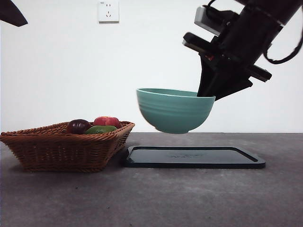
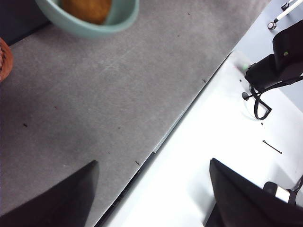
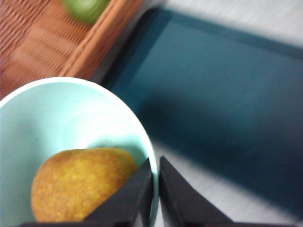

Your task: Pick up the wifruite, put it on the bowl, pick up the plate, put it on desk

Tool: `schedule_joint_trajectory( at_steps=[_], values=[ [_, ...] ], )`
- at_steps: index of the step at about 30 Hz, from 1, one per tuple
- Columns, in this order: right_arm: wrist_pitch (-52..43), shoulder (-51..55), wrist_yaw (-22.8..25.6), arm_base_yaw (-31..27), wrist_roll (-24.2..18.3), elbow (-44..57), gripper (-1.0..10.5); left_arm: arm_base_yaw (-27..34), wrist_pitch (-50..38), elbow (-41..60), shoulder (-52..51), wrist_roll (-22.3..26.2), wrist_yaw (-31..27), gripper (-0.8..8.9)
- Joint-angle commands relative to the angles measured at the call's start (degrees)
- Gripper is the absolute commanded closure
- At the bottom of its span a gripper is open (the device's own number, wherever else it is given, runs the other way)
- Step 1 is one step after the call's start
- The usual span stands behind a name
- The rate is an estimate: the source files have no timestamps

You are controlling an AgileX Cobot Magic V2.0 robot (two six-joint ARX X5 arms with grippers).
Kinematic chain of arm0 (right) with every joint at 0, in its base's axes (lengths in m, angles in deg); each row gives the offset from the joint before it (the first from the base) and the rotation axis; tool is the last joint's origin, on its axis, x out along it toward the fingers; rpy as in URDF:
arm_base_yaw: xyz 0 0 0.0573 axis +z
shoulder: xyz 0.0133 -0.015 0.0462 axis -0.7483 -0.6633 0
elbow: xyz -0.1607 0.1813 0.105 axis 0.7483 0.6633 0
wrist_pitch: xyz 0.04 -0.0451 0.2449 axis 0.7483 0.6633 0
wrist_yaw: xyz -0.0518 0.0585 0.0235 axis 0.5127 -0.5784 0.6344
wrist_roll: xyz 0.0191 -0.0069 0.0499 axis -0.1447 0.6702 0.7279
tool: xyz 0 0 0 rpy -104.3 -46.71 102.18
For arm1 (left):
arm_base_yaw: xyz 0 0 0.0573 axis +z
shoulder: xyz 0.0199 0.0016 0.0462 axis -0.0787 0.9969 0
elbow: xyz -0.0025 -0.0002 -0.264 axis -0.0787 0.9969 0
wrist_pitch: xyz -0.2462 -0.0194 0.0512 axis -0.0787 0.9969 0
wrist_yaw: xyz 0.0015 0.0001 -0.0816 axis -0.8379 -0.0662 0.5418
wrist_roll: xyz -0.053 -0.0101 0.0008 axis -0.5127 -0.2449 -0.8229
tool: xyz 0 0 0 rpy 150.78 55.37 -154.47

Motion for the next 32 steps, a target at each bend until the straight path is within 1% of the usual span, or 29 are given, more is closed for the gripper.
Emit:
schedule_joint_trajectory(
  at_steps=[1,9,17,21,32],
  values=[
    [-0.28,-3.8,0.24,-1.4,-2.03,-3.02,9.4,-0.28,-0.44,-0.5,0.26,0.48,0.46,4.39],
    [-0.37,-13.07,0.11,-5.31,-3.52,-9.99,9.4,-0.28,-0.44,-0.5,0.26,0.48,0.46,4.39],
    [-1.11,-19.89,-0.2,-6.62,-5.07,-13.29,9.4,-0.28,-0.42,-0.5,0.26,0.46,0.46,4.39],
    [-1.92,-21.53,-0.22,-6.93,-5.22,-13.29,9.4,-0.28,-0.39,-0.5,0.26,0.46,0.46,4.39],
    [-2.16,-21.64,-0.2,-6.93,-5.38,-13.29,9.3,-0.28,-0.42,-0.5,0.26,0.46,0.46,4.39]
  ],
)
